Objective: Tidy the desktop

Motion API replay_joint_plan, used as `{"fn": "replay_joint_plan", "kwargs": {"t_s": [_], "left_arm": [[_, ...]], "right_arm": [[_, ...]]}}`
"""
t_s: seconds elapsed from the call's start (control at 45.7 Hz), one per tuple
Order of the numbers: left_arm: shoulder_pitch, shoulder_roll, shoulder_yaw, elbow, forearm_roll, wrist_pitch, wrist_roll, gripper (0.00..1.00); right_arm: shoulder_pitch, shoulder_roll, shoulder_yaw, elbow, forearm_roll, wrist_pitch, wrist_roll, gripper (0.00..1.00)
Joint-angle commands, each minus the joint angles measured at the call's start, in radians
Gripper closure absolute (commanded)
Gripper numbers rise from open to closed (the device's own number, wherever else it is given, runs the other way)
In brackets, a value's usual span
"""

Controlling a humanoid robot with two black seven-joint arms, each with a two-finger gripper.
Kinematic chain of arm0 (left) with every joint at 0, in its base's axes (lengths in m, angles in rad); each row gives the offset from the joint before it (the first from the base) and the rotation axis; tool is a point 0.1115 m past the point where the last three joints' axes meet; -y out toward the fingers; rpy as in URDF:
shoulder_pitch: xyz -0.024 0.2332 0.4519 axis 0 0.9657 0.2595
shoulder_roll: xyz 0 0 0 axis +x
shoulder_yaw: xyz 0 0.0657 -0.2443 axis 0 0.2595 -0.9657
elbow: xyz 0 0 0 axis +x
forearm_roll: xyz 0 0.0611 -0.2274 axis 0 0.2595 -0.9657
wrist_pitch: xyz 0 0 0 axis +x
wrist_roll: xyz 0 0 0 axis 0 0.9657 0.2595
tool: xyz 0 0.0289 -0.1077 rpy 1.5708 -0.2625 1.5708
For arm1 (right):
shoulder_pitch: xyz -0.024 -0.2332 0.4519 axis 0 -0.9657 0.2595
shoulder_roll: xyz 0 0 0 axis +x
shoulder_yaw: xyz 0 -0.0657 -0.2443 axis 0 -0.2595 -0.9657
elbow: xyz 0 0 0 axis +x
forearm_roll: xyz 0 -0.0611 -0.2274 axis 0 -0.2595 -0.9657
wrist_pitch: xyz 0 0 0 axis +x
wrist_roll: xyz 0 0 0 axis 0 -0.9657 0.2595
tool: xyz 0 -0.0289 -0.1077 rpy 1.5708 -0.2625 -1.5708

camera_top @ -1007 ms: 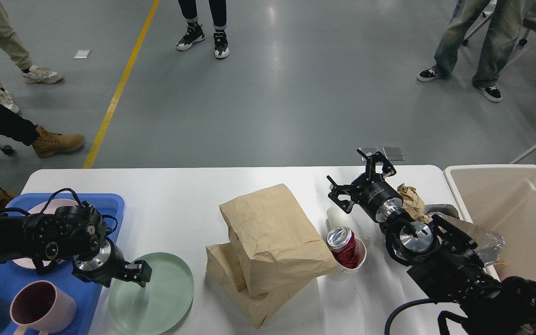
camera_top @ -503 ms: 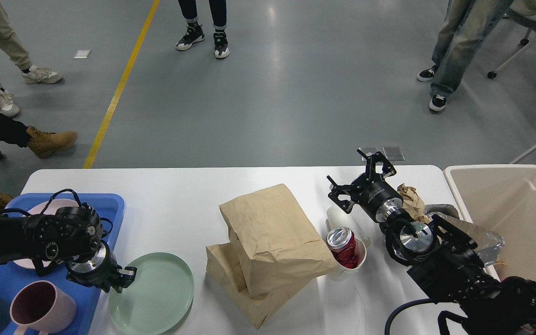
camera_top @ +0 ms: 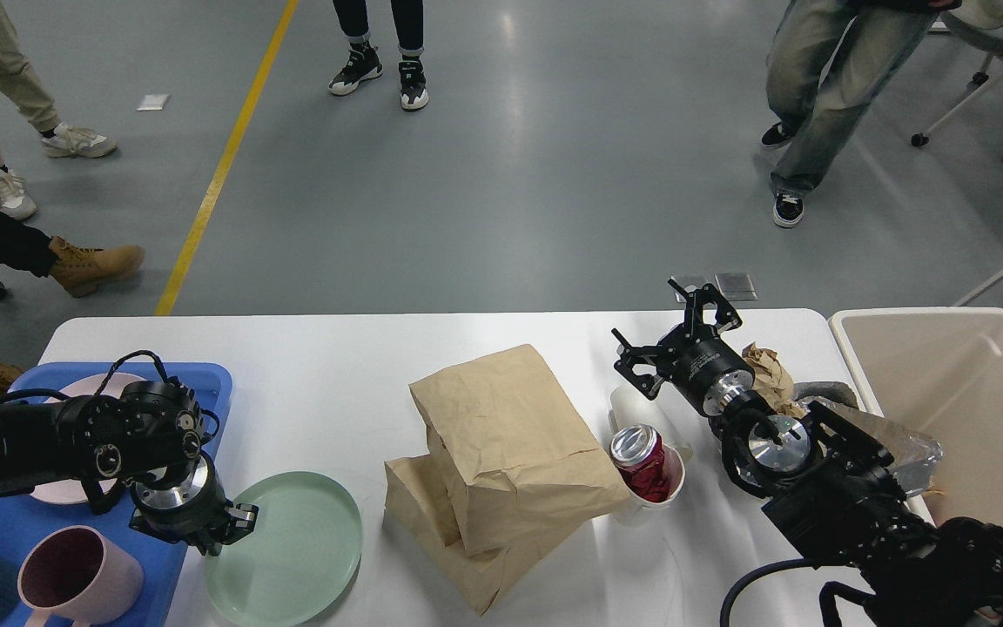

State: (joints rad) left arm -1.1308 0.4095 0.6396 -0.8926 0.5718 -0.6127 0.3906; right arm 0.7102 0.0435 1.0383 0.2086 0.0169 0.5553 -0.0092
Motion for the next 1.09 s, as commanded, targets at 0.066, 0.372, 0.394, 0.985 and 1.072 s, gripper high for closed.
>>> {"fn": "replay_joint_plan", "kwargs": {"t_s": [0.066, 0.372, 0.394, 0.985, 1.072], "left_arm": [[0.000, 0.000, -0.001, 0.000, -0.001, -0.009, 0.010, 1.00], [-0.015, 0.005, -0.005, 0.000, -0.003, -0.064, 0.007, 1.00], [-0.017, 0.006, -0.006, 0.000, -0.003, -0.070, 0.007, 1.00], [-0.145, 0.051, -0.069, -0.002, -0.069, -0.248, 0.004, 1.00], [-0.175, 0.078, -0.067, -0.008, -0.070, -0.277, -0.002, 1.00]], "right_arm": [[0.000, -0.001, -0.001, 0.000, 0.000, 0.000, 0.000, 0.00], [0.000, 0.001, -0.001, 0.000, 0.000, 0.000, 0.000, 0.00], [0.000, 0.001, 0.000, 0.000, 0.000, 0.000, 0.000, 0.00], [0.000, -0.001, 0.000, 0.000, 0.000, 0.000, 0.000, 0.00], [0.000, -0.001, 0.000, 0.000, 0.000, 0.000, 0.000, 0.00]]}}
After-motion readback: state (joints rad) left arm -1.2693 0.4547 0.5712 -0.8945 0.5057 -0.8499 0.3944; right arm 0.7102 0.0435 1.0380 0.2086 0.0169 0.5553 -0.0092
